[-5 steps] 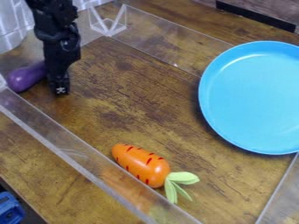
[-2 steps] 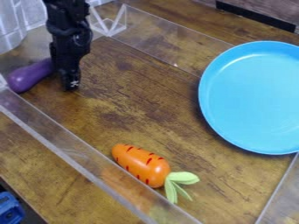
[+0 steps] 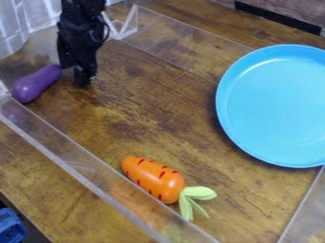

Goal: Put the purple eggplant on the blue tray

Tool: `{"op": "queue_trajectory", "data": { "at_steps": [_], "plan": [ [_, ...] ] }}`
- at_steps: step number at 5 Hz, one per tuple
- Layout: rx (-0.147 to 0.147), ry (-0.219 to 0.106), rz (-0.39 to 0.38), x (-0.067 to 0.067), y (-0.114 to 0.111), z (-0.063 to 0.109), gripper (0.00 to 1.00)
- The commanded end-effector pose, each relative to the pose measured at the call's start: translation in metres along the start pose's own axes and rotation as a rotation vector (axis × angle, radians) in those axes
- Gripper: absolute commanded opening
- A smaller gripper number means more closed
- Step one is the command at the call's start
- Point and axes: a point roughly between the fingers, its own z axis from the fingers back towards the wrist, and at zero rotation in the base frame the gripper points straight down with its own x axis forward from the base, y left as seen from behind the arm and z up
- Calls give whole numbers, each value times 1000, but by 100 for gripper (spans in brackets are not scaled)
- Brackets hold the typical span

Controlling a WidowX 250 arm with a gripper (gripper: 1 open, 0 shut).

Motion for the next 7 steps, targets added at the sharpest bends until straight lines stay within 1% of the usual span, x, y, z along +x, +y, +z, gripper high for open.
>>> {"op": "queue_trajectory", "data": {
  "at_steps": [1,3,4,6,7],
  "plan": [
    [-34,25,-19,-15,0,-15,0],
    [-38,44,42,-27,7,-11,0],
    [-42,42,38,-18,1,-12,100],
    [-52,40,31,1,-13,-15,100],
    [-55,42,36,9,-24,-16,0]
  ]
}}
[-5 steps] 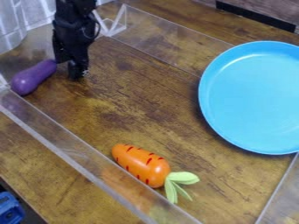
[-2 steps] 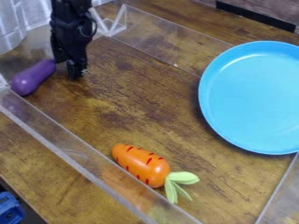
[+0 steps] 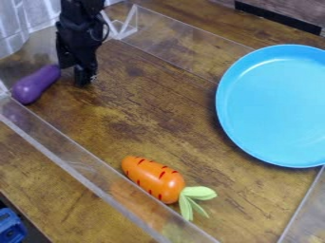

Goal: Put the purple eggplant on the blue tray

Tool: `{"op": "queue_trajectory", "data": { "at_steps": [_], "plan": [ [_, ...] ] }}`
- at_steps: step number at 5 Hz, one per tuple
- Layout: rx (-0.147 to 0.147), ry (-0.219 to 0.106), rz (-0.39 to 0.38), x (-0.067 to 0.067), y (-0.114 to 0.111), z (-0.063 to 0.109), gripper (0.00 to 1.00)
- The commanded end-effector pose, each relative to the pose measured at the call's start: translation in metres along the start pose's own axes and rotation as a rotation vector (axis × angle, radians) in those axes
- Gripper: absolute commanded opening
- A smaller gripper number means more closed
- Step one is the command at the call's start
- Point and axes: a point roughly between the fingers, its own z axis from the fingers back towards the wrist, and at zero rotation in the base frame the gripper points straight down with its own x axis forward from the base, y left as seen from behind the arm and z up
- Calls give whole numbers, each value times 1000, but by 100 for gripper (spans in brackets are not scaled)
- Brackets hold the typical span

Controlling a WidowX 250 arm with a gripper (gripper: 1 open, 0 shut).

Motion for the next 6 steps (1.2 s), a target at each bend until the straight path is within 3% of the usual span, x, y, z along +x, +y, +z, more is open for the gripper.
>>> {"op": "queue_trajectory", "data": {
  "at_steps": [1,3,5,6],
  "plan": [
    [-38,36,-7,11,-30,-16,0],
    [-45,42,7,1,-20,-20,0],
    [-52,45,3,8,-33,5,0],
    [-54,51,21,11,-34,3,0]
  ]
}}
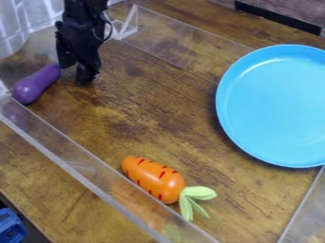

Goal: Put the purple eggplant on the blue tray

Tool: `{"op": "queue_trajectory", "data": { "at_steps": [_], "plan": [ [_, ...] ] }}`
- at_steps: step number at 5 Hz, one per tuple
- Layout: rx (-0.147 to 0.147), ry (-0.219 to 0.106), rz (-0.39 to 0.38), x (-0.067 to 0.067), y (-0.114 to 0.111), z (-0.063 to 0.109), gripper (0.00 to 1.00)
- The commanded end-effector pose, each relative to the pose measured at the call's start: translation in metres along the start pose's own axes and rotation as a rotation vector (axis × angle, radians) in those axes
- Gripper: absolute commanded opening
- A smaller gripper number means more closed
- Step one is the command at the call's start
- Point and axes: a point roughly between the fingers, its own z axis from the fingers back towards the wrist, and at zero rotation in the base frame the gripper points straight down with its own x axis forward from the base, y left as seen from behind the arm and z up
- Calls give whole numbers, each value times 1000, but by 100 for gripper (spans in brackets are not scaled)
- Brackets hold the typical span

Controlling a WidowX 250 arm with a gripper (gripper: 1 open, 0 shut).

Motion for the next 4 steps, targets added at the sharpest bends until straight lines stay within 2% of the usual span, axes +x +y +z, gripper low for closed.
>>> {"op": "queue_trajectory", "data": {
  "at_steps": [1,3,4],
  "plan": [
    [-24,15,9,9,-16,-4,0],
    [-31,5,-35,13,-26,-2,0],
    [-34,-5,-72,10,-26,14,0]
  ]
}}
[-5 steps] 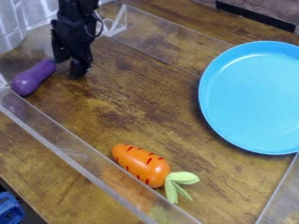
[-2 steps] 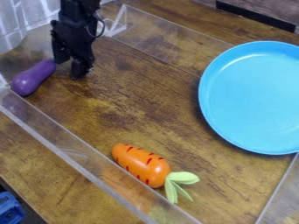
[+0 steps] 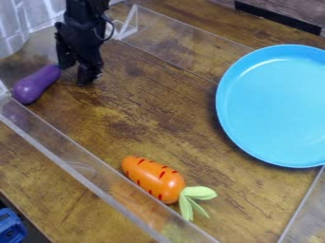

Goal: Put the purple eggplant on the blue tray

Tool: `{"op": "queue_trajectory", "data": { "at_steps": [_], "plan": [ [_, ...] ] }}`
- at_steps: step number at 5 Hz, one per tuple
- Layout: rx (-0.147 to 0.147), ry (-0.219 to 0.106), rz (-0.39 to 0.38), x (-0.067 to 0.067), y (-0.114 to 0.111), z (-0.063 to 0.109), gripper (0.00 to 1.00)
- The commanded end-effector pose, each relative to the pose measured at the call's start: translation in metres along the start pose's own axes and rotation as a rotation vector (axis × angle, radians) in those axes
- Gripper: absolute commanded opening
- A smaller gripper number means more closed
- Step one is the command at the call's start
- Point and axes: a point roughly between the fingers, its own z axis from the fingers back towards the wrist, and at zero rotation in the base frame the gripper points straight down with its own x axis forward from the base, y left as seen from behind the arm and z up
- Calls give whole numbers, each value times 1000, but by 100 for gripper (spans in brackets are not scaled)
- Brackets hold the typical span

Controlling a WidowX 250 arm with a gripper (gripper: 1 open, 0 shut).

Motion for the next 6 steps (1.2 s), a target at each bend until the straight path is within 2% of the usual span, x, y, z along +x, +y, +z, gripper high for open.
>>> {"op": "queue_trajectory", "data": {
  "at_steps": [1,2,3,5,6],
  "plan": [
    [-8,-25,-82,5,-13,24,0],
    [-6,-30,-92,10,-19,36,0],
    [-4,-33,-97,13,-25,39,100],
    [-33,-60,-98,4,-1,31,100],
    [-44,-67,-73,4,7,34,100]
  ]
}}
